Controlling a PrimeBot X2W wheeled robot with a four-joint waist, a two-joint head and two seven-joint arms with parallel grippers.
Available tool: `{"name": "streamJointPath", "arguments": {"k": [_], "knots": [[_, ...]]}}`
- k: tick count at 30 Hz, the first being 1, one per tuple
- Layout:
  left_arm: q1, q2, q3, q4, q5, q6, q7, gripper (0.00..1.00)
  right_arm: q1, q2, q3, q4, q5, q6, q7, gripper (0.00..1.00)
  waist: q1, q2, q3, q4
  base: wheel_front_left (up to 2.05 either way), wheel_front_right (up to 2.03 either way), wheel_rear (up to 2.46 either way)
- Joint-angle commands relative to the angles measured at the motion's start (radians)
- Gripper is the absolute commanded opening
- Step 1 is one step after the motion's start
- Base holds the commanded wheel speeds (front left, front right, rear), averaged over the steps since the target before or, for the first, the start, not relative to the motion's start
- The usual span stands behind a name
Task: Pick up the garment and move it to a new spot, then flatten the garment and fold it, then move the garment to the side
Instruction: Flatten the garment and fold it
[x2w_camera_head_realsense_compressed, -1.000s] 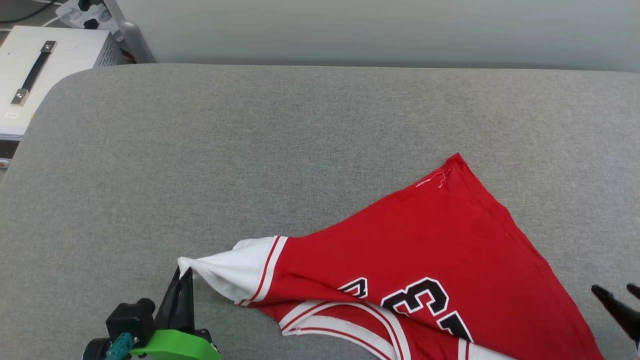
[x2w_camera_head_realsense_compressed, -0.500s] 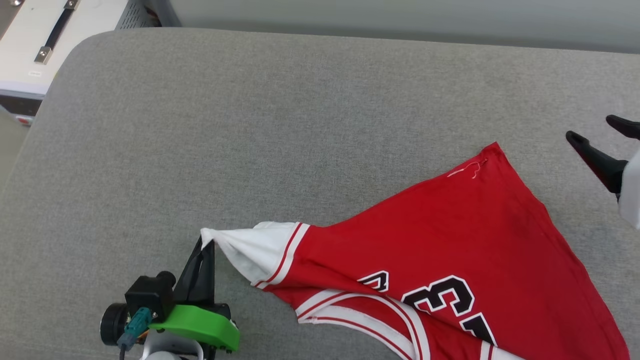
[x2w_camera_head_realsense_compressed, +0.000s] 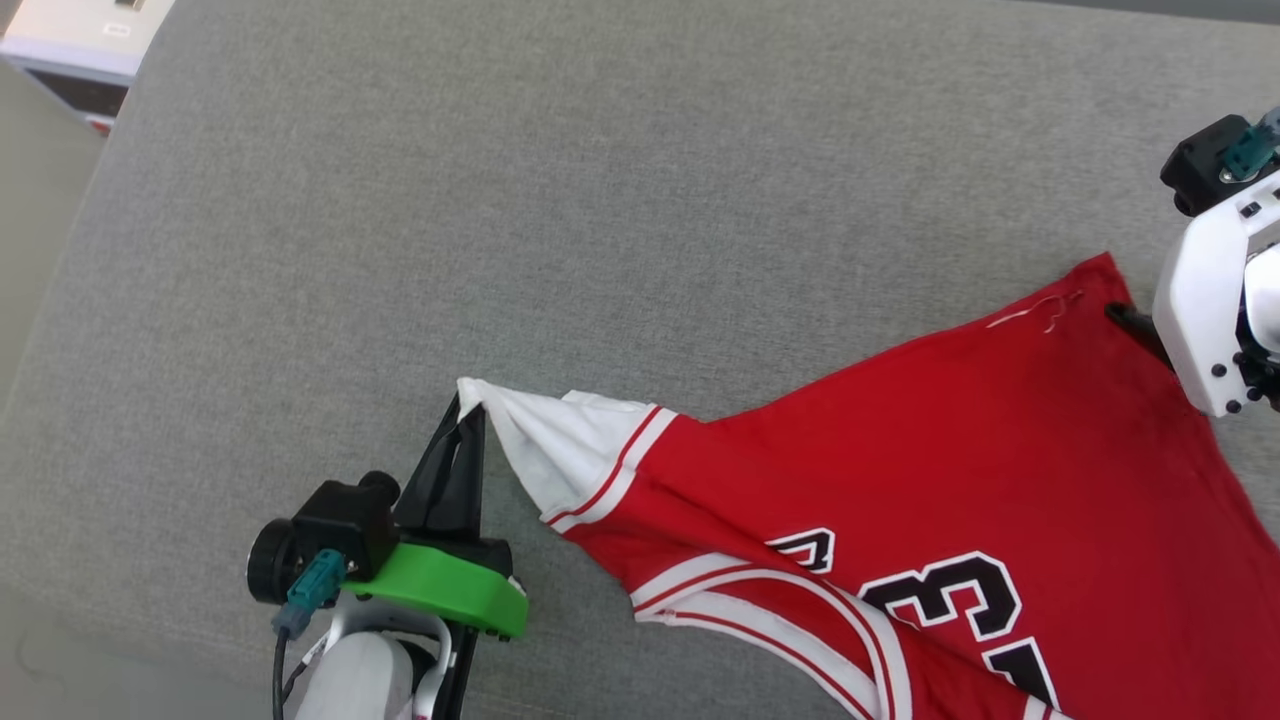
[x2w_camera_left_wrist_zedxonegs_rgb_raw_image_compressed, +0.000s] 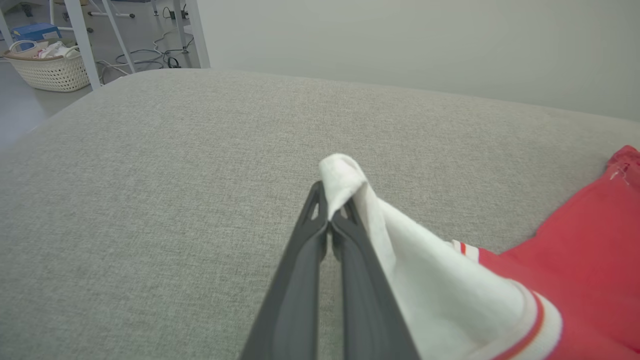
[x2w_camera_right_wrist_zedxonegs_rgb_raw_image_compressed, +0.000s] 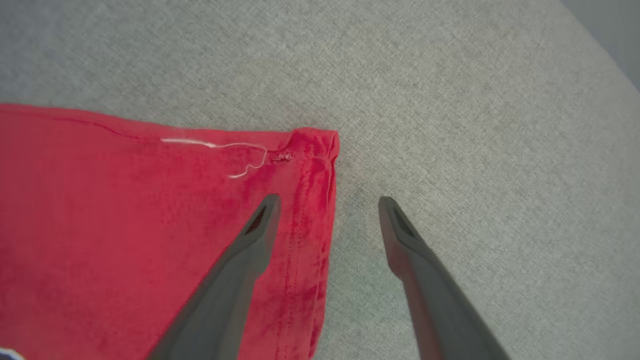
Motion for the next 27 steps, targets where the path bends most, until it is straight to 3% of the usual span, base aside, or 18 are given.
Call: {"name": "streamJointPath", "arguments": {"k": [1,13,14,15,27], "knots": [[-0.022,-0.004,-0.007,-0.005,-0.012,0.009,-0.006,0.00,-0.022,0.004,0.012,0.030,-0.004,-0.001,-0.012,1.00,-0.0001,0.0000,0.040,0.035,0.00,0.00,0.00],[-0.053,-0.005,-0.049,-0.013,-0.038,0.037,-0.006,0.00,-0.047,-0.004,0.204,0.174,0.068,-0.001,-0.037,1.00,-0.0001,0.0000,0.078,0.052,0.00,0.00,0.00],[-0.052,-0.005,-0.048,-0.011,-0.038,0.037,-0.006,0.00,-0.051,-0.009,0.217,0.173,0.074,-0.001,-0.040,0.40,-0.0001,0.0000,0.076,0.050,0.00,0.00,0.00],[-0.052,-0.005,-0.046,-0.009,-0.037,0.038,-0.006,0.00,-0.059,-0.016,0.228,0.170,0.077,-0.001,-0.053,0.00,-0.0001,0.0000,0.072,0.047,0.00,0.00,0.00],[-0.015,-0.002,-0.003,0.000,0.007,0.028,-0.006,0.00,-0.101,-0.005,0.192,0.174,0.136,-0.001,-0.284,0.00,-0.0001,0.0000,-0.053,-0.008,0.00,0.00,0.00]]}}
